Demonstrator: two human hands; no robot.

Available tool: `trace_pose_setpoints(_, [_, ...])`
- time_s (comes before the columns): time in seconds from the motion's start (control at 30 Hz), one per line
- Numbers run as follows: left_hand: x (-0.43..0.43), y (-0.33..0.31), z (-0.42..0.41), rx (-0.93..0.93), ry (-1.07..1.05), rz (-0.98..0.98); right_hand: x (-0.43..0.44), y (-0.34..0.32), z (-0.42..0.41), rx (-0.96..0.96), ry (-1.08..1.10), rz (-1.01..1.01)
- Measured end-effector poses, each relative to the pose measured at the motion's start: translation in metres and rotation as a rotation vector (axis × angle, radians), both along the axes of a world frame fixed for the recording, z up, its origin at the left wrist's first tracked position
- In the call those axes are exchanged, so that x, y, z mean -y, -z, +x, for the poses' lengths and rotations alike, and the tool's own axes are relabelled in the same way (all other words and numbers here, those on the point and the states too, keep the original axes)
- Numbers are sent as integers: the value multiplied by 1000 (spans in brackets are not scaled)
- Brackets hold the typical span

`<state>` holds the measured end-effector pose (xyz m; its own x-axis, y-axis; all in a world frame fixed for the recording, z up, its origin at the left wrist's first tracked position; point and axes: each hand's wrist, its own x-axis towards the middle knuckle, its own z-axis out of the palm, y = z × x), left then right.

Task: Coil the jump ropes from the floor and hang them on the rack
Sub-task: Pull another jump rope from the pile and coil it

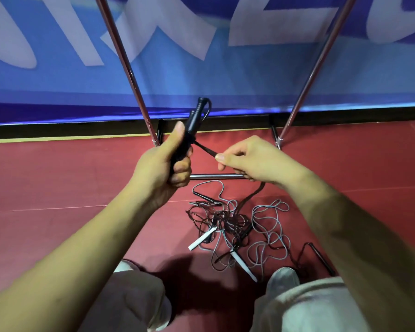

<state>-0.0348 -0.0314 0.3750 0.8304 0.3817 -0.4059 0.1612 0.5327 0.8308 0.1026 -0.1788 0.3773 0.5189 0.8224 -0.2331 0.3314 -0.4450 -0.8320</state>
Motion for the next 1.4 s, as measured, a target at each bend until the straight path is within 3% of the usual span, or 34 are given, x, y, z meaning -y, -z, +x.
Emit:
trace_pose_setpoints(0.17, [-22, 9, -2, -152, -85, 103, 1, 0, -2, 21, -57, -65])
trace_pose_setpoints(0.37, [-26, 13, -2, -47, -35, 284, 8, -2, 5, 126, -20, -67])
trace_pose_setpoints(0.5, [-34, 21, -1, -135, 3, 412, 11, -6, 11, 157, 32, -28])
trace_pose_setpoints(0.6, [-41, 25, 1, -186, -5, 357, 8, 5, 13, 247, 105, -73])
trace_pose_setpoints(0.67, [-46, 26, 1, -190, -42, 311, 8, 9, 14, 175, 114, -78])
trace_pose_setpoints(0.77, [-52, 30, -4, -312, -24, 627, 9, 4, 12, 107, 49, -80])
trace_pose_setpoints(0.87, [-49, 39, -9, -531, 256, 1171, 6, -5, -2, 102, -115, -83])
trace_pose_setpoints(0.93, [-36, 43, -11, -604, 438, 1316, 2, -10, -10, 125, -179, -64])
trace_pose_setpoints(1.07, [-5, 52, -12, -484, 828, 1277, 1, -13, -10, 140, -111, 33])
trace_pose_setpoints(1.13, [5, 49, -12, -425, 921, 1193, 2, -10, -6, 167, -56, 55])
trace_pose_setpoints(1.3, [6, 32, -10, -145, 939, 1068, 8, -2, 11, 245, 108, 33])
trace_pose_setpoints(1.4, [2, 23, -12, -6, 863, 949, 12, 4, 20, 166, 145, 19])
